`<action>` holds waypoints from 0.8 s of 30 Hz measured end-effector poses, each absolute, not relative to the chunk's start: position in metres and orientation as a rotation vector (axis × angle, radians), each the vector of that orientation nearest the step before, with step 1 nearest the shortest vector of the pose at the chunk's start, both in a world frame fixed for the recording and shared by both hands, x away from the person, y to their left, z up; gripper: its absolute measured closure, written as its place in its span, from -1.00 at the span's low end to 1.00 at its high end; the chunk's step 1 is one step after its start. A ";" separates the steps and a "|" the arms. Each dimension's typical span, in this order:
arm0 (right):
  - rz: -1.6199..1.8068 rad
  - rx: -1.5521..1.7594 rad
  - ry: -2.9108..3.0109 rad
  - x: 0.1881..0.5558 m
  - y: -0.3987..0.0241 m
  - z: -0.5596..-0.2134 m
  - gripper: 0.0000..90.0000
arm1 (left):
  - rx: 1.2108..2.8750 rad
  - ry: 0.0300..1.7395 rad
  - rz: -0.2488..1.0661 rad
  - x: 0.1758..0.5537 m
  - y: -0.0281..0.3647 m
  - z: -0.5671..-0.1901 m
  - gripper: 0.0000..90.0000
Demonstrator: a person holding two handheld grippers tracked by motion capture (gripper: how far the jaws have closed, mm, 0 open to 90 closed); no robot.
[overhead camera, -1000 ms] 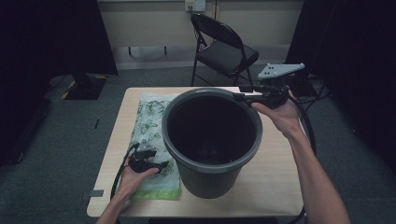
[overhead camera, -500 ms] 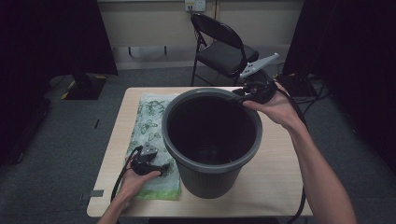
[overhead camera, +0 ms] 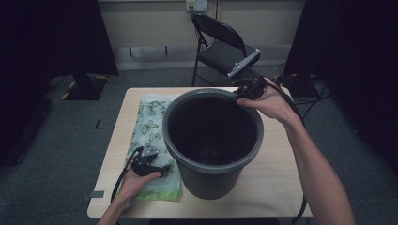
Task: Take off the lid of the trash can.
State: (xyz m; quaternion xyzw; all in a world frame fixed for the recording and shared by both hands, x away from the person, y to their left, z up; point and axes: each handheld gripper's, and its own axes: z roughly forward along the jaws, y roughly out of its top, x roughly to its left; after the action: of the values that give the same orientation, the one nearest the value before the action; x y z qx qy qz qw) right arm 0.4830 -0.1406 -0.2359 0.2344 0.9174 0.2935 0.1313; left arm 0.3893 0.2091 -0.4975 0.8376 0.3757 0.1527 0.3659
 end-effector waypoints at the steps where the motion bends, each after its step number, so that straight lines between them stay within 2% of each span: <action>1: 0.861 0.680 2.658 0.483 -0.141 -0.236 0.65 | 2.153 0.966 0.392 0.389 0.209 -0.498 -0.48; 9: 0.860 0.712 2.639 0.471 -0.142 -0.236 0.67 | 2.148 0.968 0.392 0.389 0.210 -0.498 -0.48; 24: 1.084 0.758 2.560 0.469 -0.156 -0.226 0.73 | 2.142 0.971 0.386 0.389 0.210 -0.498 -0.48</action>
State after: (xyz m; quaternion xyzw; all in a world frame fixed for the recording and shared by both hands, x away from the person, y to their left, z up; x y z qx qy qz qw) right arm 0.4688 -0.1559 -0.2261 0.2609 0.8809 0.3731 0.1297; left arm 0.3890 0.2104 -0.4980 0.8350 0.3784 0.1503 0.3702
